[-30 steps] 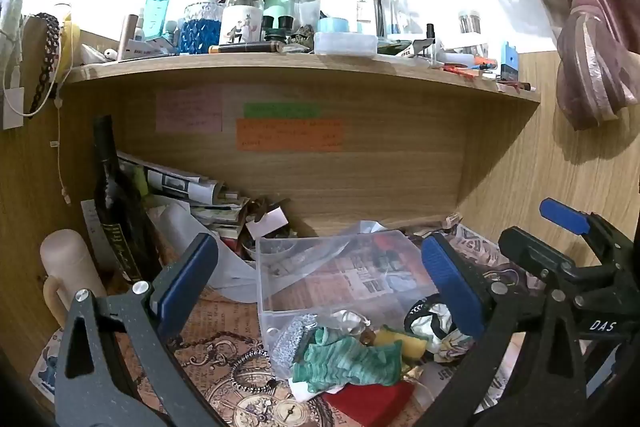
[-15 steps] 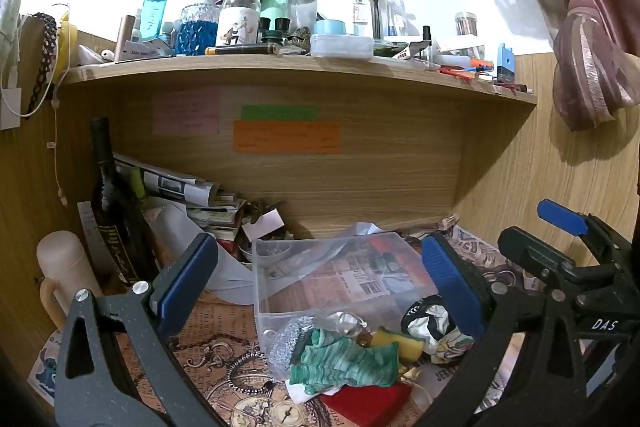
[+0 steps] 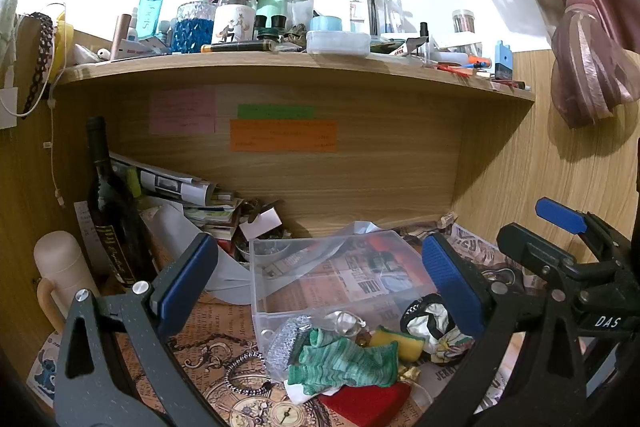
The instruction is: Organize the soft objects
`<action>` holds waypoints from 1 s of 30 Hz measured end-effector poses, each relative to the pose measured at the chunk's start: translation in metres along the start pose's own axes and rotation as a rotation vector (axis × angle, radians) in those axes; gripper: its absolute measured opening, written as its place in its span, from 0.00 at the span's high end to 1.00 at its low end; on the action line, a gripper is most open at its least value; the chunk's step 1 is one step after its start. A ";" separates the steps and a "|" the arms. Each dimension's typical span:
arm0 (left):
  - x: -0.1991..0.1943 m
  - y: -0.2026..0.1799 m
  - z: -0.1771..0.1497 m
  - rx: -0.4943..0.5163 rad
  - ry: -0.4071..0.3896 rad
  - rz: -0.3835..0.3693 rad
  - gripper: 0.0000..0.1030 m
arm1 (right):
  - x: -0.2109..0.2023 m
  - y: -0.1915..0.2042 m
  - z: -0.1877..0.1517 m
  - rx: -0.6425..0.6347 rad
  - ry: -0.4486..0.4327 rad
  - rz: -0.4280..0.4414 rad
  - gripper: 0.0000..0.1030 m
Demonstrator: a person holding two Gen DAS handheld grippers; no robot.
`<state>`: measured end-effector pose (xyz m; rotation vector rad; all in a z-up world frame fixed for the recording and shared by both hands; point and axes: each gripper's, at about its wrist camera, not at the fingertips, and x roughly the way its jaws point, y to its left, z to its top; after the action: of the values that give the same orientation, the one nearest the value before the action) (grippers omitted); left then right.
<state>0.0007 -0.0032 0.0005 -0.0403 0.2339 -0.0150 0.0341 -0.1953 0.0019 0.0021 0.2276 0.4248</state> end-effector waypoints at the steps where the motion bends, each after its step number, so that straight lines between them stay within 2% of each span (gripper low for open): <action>1: 0.000 0.000 -0.001 0.000 0.000 -0.001 0.00 | 0.000 0.000 0.000 0.000 0.000 0.000 0.00; 30: 0.002 0.000 -0.002 -0.005 0.001 -0.002 0.00 | 0.000 0.003 -0.001 0.003 -0.003 0.002 0.00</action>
<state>0.0026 -0.0035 -0.0016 -0.0451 0.2348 -0.0162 0.0329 -0.1928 0.0009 0.0060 0.2248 0.4264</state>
